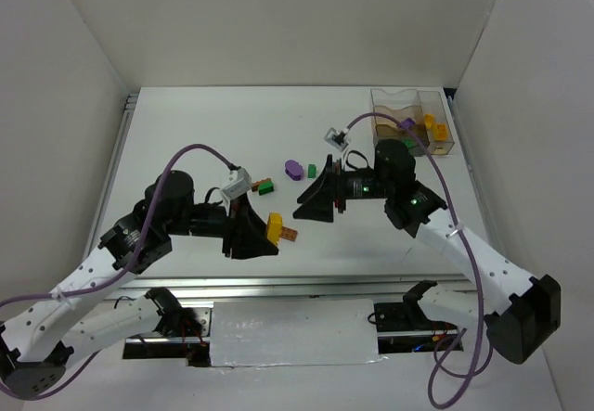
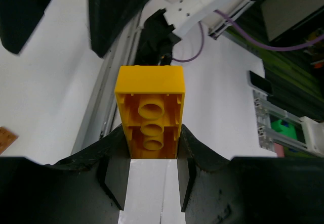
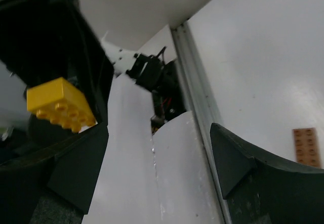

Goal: Sort the legos into containers by color

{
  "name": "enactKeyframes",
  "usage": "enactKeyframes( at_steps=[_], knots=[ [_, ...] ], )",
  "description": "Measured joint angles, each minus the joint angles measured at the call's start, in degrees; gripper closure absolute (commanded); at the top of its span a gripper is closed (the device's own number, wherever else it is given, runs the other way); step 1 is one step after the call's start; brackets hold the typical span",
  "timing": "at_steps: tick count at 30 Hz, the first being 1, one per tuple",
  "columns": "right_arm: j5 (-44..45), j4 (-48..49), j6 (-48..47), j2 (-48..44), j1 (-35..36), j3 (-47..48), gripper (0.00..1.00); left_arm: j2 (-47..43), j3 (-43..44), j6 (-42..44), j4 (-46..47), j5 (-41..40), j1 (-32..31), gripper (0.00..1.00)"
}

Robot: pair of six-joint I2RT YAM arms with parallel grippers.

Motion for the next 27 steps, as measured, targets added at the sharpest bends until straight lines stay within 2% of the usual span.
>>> enactKeyframes(
  at_steps=[5, 10, 16, 19, 22, 24, 25, 26, 27],
  knots=[
    [-4.2, 4.5, 1.1, -7.0, 5.3, -3.7, 0.09, 0.0, -0.1, -1.7, 4.2, 5.4, 0.0, 1.0],
    [-5.0, 9.1, 1.3, -10.9, 9.2, -4.0, 0.09, 1.2, -1.0, -3.5, 5.8, 6.8, 0.0, 1.0],
    [0.4, 8.5, 0.8, -7.8, 14.0, -2.6, 0.1, 1.6, -1.2, -4.6, 6.9, 7.0, 0.0, 1.0],
    [4.2, 6.3, 0.0, -4.2, 16.2, 0.2, 0.14, 1.6, -1.2, -4.6, 7.3, 7.0, 0.0, 1.0],
    [5.7, 5.9, -0.4, -2.2, 17.7, 1.1, 0.3, 1.6, -1.2, -4.5, 7.4, 7.1, 0.0, 1.0],
    [5.6, 5.9, -1.0, -2.0, 18.4, 1.4, 0.55, 1.6, -1.4, -4.5, 6.9, 7.2, 0.0, 1.0],
    [5.4, 5.9, -1.2, -2.1, 18.9, 1.7, 0.72, 1.6, -1.6, -4.4, 6.7, 7.1, 0.1, 1.0],
    [5.8, 5.5, -1.8, -2.1, 19.1, 1.9, 0.93, 1.6, -1.6, -4.9, 6.3, 6.9, 0.1, 1.0],
    [6.0, 5.5, -2.0, -2.4, 19.2, 1.9, 0.96, 1.4, -1.8, -5.5, 5.9, 6.7, 0.3, 1.0]
  ],
)
